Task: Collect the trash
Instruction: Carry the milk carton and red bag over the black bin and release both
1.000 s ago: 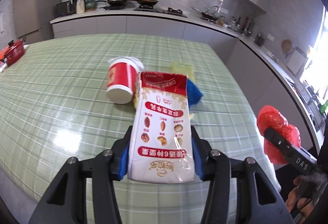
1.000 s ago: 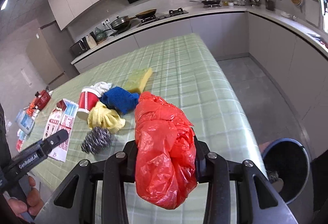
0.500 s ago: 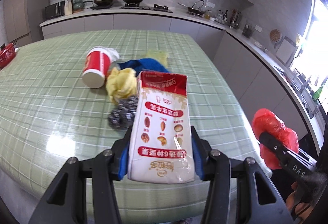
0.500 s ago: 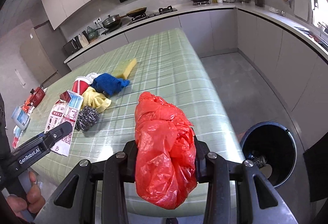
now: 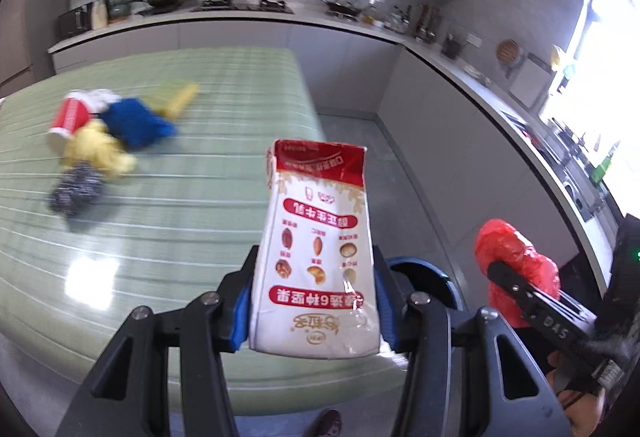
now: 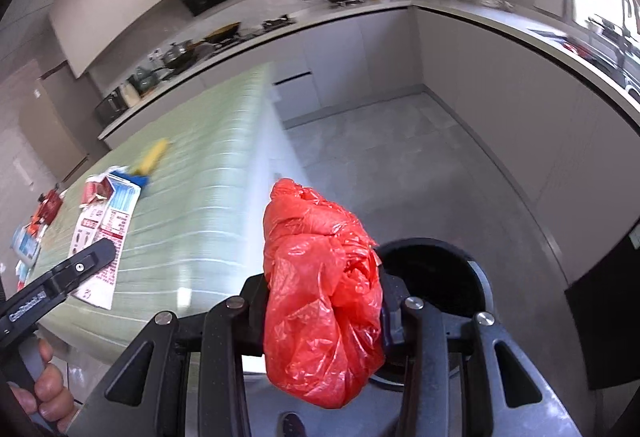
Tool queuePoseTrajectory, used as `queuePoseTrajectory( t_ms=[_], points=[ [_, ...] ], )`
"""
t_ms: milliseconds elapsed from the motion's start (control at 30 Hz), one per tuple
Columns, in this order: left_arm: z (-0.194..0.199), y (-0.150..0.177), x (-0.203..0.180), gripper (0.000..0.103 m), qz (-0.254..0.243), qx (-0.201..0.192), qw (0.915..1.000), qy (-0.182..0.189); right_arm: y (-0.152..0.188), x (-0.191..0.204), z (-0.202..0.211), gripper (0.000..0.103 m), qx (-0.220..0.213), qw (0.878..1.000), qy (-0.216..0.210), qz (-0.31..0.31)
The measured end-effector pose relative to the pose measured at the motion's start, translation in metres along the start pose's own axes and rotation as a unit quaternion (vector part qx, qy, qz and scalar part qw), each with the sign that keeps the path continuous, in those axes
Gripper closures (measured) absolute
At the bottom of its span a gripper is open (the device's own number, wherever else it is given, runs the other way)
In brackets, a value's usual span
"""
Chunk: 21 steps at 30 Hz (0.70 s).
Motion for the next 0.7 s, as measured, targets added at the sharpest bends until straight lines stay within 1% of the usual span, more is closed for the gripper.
queuePoseTrajectory(
  t_ms=[133, 233, 333, 567, 700],
  points=[
    [-0.021, 0.004, -0.048, 0.052, -0.025, 0.007, 0.9996, 0.01, 0.006, -0.05, -0.014, 0.062, 0.018, 1.0, 0.011, -0.018],
    [-0.043, 0.01, -0.074, 0.052, -0.032, 0.025, 0.999, 0.016, 0.013, -0.076, -0.03, 0.062, 0.037, 0.999, 0.014, -0.026],
    [-0.065, 0.02, -0.092, 0.052, -0.037, 0.045, 0.9982, 0.016, 0.02, -0.092, -0.044, 0.062, 0.051, 0.998, 0.015, -0.031],
    [-0.109, 0.046, -0.114, 0.052, -0.042, 0.087, 0.9953, 0.002, 0.025, -0.119, -0.082, 0.062, 0.085, 0.996, 0.012, -0.027],
    [-0.125, 0.056, -0.121, 0.051, -0.04, 0.105, 0.9937, -0.003, 0.024, -0.122, -0.098, 0.062, 0.094, 0.995, 0.002, -0.023]
  ],
)
Point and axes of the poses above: each gripper's, at about its wrist camera, not at the fingertips, and z roughly against the way its jaws point, x to its left, y to its underside, the point moved 9 cm from there along -z, roughly the way its jaws point, and after that the axes turned 8 degrees about x, right-handed, at the moved point
